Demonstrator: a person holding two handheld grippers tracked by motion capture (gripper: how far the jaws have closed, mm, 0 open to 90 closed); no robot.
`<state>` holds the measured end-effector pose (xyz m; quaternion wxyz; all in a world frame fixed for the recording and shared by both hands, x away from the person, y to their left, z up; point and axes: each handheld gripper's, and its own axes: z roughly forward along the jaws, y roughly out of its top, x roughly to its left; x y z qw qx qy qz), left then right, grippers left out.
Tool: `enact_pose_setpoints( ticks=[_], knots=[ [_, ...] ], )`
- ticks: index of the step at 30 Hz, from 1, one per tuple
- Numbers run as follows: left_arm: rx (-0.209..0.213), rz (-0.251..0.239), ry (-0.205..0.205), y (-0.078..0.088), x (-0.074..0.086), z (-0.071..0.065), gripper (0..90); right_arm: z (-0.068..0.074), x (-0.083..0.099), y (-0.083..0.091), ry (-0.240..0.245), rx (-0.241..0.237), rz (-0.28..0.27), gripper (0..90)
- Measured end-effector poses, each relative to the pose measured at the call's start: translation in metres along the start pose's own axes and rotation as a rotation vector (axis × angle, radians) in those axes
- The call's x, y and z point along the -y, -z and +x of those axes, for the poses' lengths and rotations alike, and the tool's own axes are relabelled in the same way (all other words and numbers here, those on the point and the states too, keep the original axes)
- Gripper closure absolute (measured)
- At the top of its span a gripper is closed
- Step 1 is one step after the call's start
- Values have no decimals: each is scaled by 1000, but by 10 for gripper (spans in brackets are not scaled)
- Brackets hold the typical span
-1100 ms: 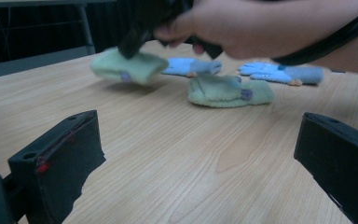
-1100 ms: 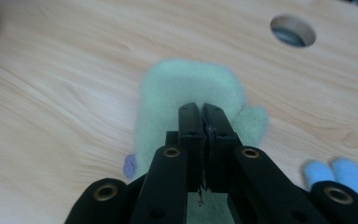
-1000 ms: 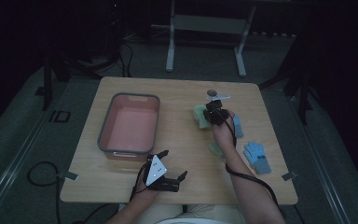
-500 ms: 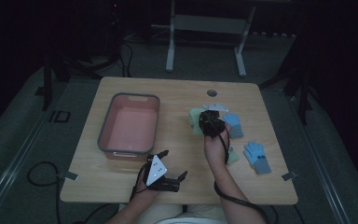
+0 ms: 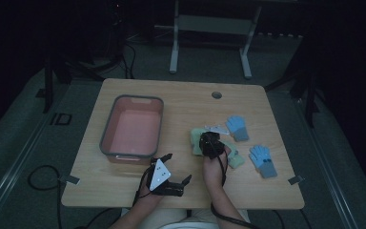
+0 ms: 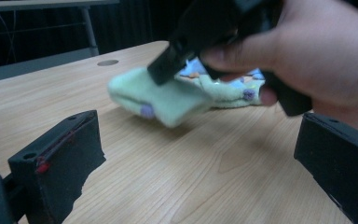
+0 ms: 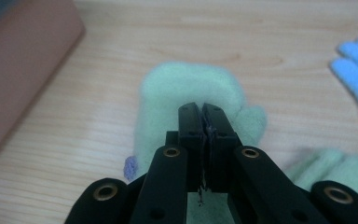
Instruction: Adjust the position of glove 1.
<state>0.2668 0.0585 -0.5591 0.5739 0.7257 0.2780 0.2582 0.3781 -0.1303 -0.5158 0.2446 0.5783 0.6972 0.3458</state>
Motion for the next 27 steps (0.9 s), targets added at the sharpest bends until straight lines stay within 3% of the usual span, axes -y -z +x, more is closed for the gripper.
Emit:
enact_pose_setpoints(
  ticks=[6, 15, 20, 22, 25, 27],
  knots=[
    [1, 0, 2, 0, 0, 0, 7, 3, 7, -12, 5, 43, 11, 874],
    [2, -3, 3, 0, 0, 1, 7, 6, 16, -31, 23, 64, 51, 867],
    [5, -1, 5, 0, 0, 1, 7, 4, 13, -29, 18, 47, 52, 840],
    [6, 0, 7, 0, 0, 1, 7, 3, 9, -26, 36, 39, 56, 759],
    [4, -2, 8, 0, 0, 1, 7, -3, 0, -19, 36, -19, 31, 694],
    [6, -1, 7, 0, 0, 1, 7, -7, -7, -13, 61, -38, 12, 659]
  ],
)
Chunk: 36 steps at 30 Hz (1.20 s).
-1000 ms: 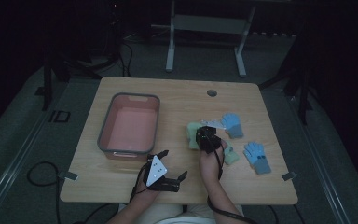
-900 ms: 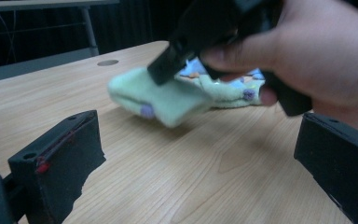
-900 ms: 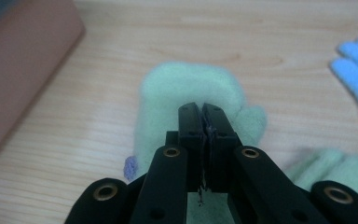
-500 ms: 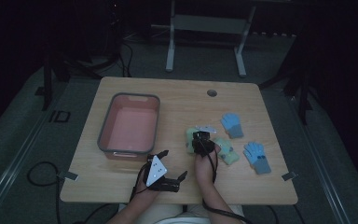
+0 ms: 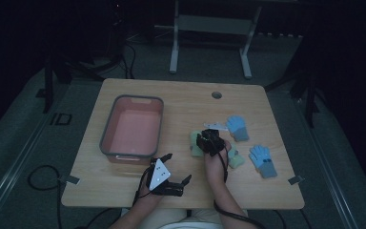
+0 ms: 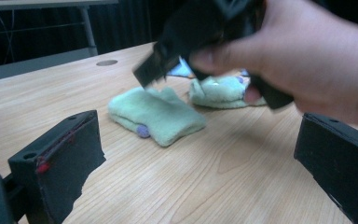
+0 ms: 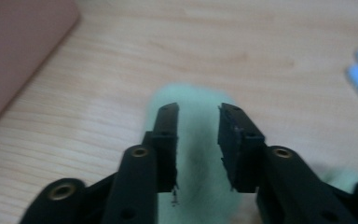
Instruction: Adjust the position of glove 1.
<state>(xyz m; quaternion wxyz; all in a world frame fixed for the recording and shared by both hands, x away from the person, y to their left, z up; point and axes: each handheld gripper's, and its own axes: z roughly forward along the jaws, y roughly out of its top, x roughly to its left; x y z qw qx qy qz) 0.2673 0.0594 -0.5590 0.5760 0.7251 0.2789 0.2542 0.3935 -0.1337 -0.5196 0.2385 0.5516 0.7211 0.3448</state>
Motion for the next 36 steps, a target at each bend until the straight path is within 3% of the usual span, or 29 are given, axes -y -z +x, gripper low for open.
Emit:
enact_pose_setpoints(
  ticks=[3, 5, 6, 7, 9, 13, 14, 16, 18, 20, 22, 27, 31, 36],
  knots=[
    [2, -1, 3, 0, 0, 0, 7, -10, -9, 13, 83, -31, -58, 652],
    [2, 0, 4, 0, 0, 0, 7, -19, -13, 20, 113, -47, -69, 656],
    [2, 0, 4, 0, 0, 0, 7, -19, -13, 20, 113, -47, -69, 656],
    [2, 2, 3, 0, 0, 0, 7, -31, -16, 26, 139, -78, -68, 667],
    [1, 2, 1, 0, 0, 0, 7, -42, -17, 30, 157, -126, -74, 668],
    [2, 3, 2, 0, 0, 0, 7, -57, -18, 37, 196, -159, -76, 683],
    [3, 4, 2, 0, 0, 0, 7, -71, -17, 43, 229, -181, -76, 683],
    [2, 3, 1, 0, 0, 0, 7, -84, -16, 47, 253, -224, -78, 683],
    [2, 3, 0, 0, 0, 0, 7, -90, -15, 50, 259, -226, -84, 683],
    [1, 8, -5, -1, 0, 0, 7, -107, -11, 53, 270, -245, -71, 683],
    [0, 7, -5, -1, 0, 0, 7, -116, -7, 55, 293, -247, -56, 681],
    [-1, 7, -4, -1, 0, 0, 7, -130, 6, 53, 348, -258, -6, 661],
    [-1, 8, -4, -1, 0, 0, 7, -132, 12, 50, 385, -253, 33, 647],
    [1, 8, -3, -1, 0, 0, 8, -131, 33, 41, 393, -329, 84, 615]
  ],
)
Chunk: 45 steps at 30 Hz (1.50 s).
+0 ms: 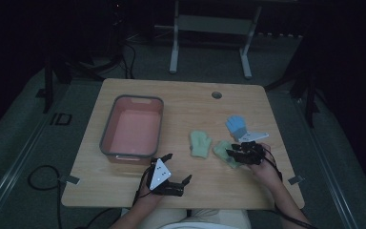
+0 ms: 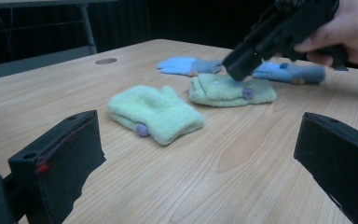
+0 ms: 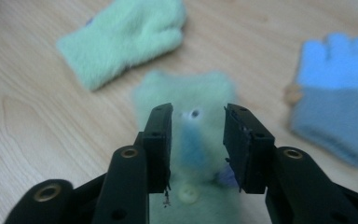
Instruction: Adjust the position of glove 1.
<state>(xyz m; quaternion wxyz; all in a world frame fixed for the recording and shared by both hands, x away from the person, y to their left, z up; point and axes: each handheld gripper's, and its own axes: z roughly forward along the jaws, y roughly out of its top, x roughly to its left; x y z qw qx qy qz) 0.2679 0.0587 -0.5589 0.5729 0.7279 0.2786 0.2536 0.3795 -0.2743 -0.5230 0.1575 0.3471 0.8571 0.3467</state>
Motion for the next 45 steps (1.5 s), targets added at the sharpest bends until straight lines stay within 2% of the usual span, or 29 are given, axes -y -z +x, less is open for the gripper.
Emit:
enact_pose_setpoints(
  ticks=[2, 6, 8, 11, 12, 13, 14, 16, 19, 22, 25, 27, 28, 29, 30, 31, 34, 37, 41, 42, 45],
  knots=[
    [-2, -1, 1, 0, 0, 0, 8, 0, 7, -6, -8, -23, 5, 592],
    [-8, -2, 0, 0, 0, 0, 8, -2, 14, -12, -24, -36, 4, 577],
    [-8, 0, -4, 0, 0, 0, 8, -1, 13, -14, -21, -14, 17, 616],
    [-7, -1, -3, 0, 0, 0, 8, 1, 13, -16, -22, -3, 20, 697],
    [-7, -1, -3, 0, 0, 0, 8, 1, 13, -16, -22, -3, 20, 697],
    [-7, 1, -4, 0, 0, -1, 8, 1, 13, -16, -30, -4, 17, 730],
    [-8, 2, -4, 0, 0, -1, 8, 2, 15, -16, -58, 4, 3, 801],
    [-8, 4, -5, 0, 0, -1, 8, 5, 16, -17, -84, 31, -11, 833],
    [-8, 2, -4, 0, 0, -1, 8, 13, 14, -16, -113, 102, -16, 863],
    [-7, 2, -3, 0, 0, 0, 8, 21, 5, -4, -146, 214, -35, 872],
    [-6, 3, -4, 0, 0, 0, 8, 24, -8, 13, -226, 290, -87, 872],
    [-5, 4, -4, 0, 0, 0, 8, 25, -12, 17, -242, 305, -99, 872],
    [-5, 4, -5, 0, 0, 0, 8, 29, -24, 27, -284, 342, -130, 873],
    [-5, 4, -7, 0, 0, -1, 8, 31, -29, 30, -295, 361, -141, 873],
    [-5, 4, -7, 0, 0, -1, 8, 31, -29, 30, -295, 361, -141, 873],
    [-6, 5, -8, 0, 0, -1, 8, 34, -38, 33, -318, 407, -150, 872],
    [-6, 4, -7, 0, 0, -1, 8, 38, -43, 29, -369, 470, -165, 873],
    [-3, 2, -6, 0, 0, 0, 8, 39, -40, 15, -422, 490, -146, 872],
    [-3, 2, -9, 0, 0, -1, 8, 42, -34, 4, -506, 508, -154, 873],
    [-3, 2, -9, 0, 0, -1, 8, 42, -34, 4, -506, 508, -154, 873],
    [-3, 1, -9, 0, 0, -1, 8, 51, -30, -11, -499, 515, -137, 872]
  ],
)
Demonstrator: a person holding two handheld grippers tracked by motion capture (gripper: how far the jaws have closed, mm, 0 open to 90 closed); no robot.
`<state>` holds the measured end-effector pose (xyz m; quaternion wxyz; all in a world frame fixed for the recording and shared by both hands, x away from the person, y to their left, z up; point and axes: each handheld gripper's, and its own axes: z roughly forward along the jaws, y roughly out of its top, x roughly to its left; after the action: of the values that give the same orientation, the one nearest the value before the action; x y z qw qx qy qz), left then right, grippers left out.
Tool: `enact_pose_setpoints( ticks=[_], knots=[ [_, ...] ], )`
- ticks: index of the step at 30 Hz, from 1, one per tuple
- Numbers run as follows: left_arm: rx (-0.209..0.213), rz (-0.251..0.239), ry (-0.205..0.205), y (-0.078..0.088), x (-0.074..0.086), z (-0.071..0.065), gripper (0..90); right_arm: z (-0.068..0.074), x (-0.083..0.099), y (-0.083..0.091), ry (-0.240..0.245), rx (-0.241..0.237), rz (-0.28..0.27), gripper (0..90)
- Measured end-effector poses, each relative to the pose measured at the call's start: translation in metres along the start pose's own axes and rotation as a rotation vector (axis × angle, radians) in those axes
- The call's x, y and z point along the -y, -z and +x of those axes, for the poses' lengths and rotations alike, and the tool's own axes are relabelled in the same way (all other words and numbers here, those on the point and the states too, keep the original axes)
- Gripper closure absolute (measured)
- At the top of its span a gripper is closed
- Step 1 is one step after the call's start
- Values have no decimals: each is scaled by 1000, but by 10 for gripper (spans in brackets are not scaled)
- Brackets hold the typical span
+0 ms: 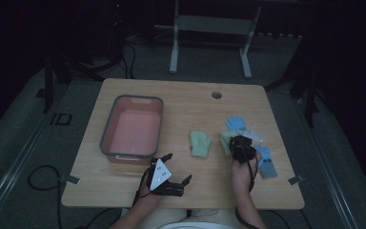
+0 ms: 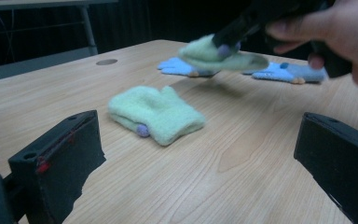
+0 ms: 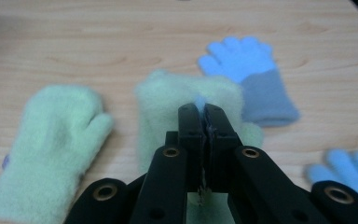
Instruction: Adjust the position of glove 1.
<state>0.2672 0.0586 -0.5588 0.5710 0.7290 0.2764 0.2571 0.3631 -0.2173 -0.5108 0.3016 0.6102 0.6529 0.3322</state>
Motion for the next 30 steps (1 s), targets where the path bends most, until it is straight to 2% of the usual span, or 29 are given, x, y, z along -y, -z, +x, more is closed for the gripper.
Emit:
enact_pose_setpoints(
  ticks=[4, 5, 7, 11, 17, 20, 21, 22, 23, 24, 26, 27, 28, 29, 30],
  knots=[
    [0, -4, 0, 0, 0, 0, 8, 6, 6, -9, -19, 9, 15, 872],
    [1, -5, 1, 0, 0, 0, 8, 6, 10, -14, -39, 16, 20, 872],
    [1, -6, 4, 0, 0, 0, 8, 6, 14, -20, -41, 37, 31, 871],
    [4, -5, 4, 0, 0, 0, 8, 7, 23, -29, -55, 45, 51, 868],
    [3, -3, 0, 0, 0, 0, 8, 6, 27, -30, -58, 18, 57, 847],
    [4, -4, 1, 0, 0, 0, 8, 1, 25, -25, -53, -13, 49, 768],
    [4, -4, 1, 0, 0, 0, 8, 1, 25, -25, -53, -13, 49, 768],
    [4, -4, 1, 0, 0, 0, 8, -1, 23, -23, -40, -24, 39, 768],
    [5, -1, 0, 0, 0, 0, 8, -8, 18, -17, -20, -78, 17, 708],
    [5, -2, -1, 0, 0, 0, 8, -10, 15, -14, -2, -84, 1, 681],
    [6, -2, 0, 0, 0, 0, 8, -16, 8, -9, 44, -128, -21, 664],
    [6, -2, 0, 0, 0, 0, 8, -16, 8, -9, 44, -128, -21, 664],
    [6, -2, 0, 0, 0, 0, 8, -19, 5, -7, 78, -123, -29, 664],
    [6, -1, 0, 0, 0, 0, 8, -27, -2, -5, 120, -179, -45, 651],
    [6, -1, 1, 0, 0, 0, 8, -29, -4, -4, 143, -188, -52, 660]
  ],
)
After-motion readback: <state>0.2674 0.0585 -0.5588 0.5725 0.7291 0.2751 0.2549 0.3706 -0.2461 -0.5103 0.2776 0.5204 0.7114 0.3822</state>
